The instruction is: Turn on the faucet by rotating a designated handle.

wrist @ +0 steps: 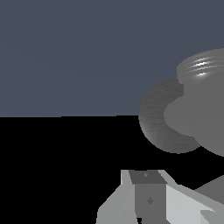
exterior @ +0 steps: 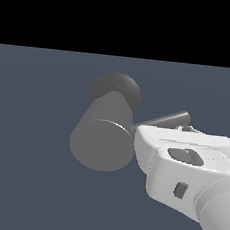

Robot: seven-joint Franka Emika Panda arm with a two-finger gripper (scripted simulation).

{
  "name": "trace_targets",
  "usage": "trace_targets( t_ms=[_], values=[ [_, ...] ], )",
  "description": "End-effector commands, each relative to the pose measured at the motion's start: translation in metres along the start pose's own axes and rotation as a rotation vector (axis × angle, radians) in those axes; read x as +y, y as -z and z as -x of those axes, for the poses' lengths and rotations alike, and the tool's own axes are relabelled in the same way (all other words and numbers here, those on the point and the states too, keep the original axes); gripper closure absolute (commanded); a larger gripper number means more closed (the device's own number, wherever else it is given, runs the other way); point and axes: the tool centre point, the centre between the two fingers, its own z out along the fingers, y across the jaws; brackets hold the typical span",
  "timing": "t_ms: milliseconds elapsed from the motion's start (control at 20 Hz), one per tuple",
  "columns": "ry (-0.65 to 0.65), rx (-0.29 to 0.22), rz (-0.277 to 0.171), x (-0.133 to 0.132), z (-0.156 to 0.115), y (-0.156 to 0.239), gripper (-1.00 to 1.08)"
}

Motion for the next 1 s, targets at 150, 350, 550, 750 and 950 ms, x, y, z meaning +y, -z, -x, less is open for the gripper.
trace_targets(
  t_ms=[150,350,550,750,950],
  values=[
    [0.000,0.000,0.000,0.002,0.005,0.000,1.08],
    [0.001,-0.008,0.003,0.011,0.017,-0.001,1.08],
    [0.001,-0.015,0.005,0.020,0.029,-0.001,1.08],
    [0.001,-0.022,0.008,0.028,0.041,0.000,1.08],
    [0.001,-0.030,0.011,0.037,0.052,0.000,1.08]
  ],
)
